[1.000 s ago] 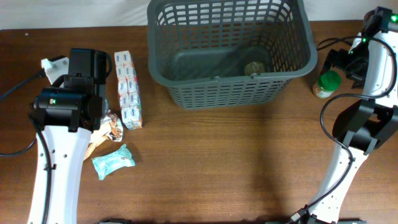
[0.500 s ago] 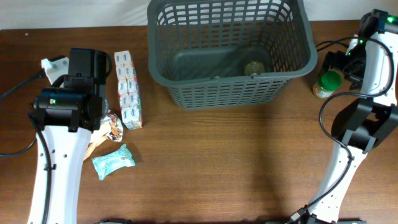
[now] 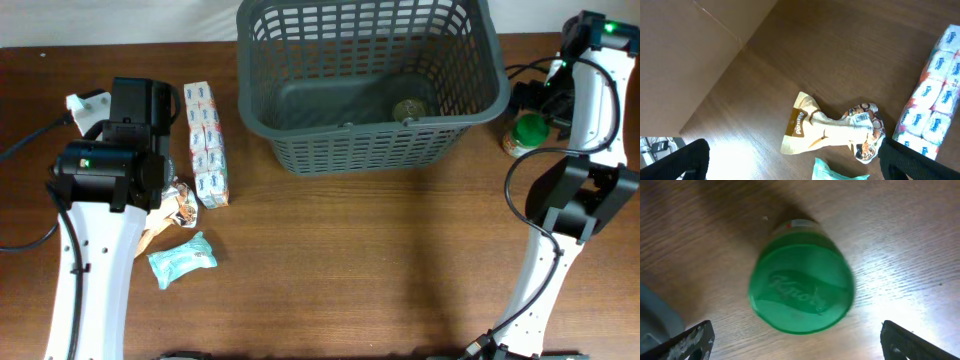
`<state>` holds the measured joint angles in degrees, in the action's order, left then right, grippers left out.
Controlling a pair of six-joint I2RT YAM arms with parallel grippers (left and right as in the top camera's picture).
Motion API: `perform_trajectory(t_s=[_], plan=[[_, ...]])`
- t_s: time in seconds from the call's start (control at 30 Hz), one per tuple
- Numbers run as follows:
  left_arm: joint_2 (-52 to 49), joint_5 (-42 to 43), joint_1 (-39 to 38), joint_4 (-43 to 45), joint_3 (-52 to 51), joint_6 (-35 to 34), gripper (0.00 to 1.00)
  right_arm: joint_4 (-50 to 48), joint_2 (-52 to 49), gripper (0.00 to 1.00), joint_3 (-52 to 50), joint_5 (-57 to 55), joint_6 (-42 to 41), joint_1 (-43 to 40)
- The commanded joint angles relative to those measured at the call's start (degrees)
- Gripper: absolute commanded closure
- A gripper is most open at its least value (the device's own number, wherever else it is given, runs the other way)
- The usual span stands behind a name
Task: Pack container
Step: 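Lower the right gripper and grasp the green-lidded jar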
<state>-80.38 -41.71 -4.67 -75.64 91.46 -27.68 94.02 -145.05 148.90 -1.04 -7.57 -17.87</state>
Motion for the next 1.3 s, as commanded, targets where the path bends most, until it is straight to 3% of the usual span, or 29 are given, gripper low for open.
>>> perform_trajectory(t_s=[0.0, 1.27], plan=[[-0.2, 0.6, 0.4, 0.1, 0.2, 0.1, 0.00, 0.1, -0.7, 0.01, -0.6, -1.2, -0.2, -1.3], [-0.2, 0.6, 0.4, 0.1, 0.2, 0.1, 0.00, -1.5, -8.1, 0.01, -4.7, -1.1, 0.2, -0.9]])
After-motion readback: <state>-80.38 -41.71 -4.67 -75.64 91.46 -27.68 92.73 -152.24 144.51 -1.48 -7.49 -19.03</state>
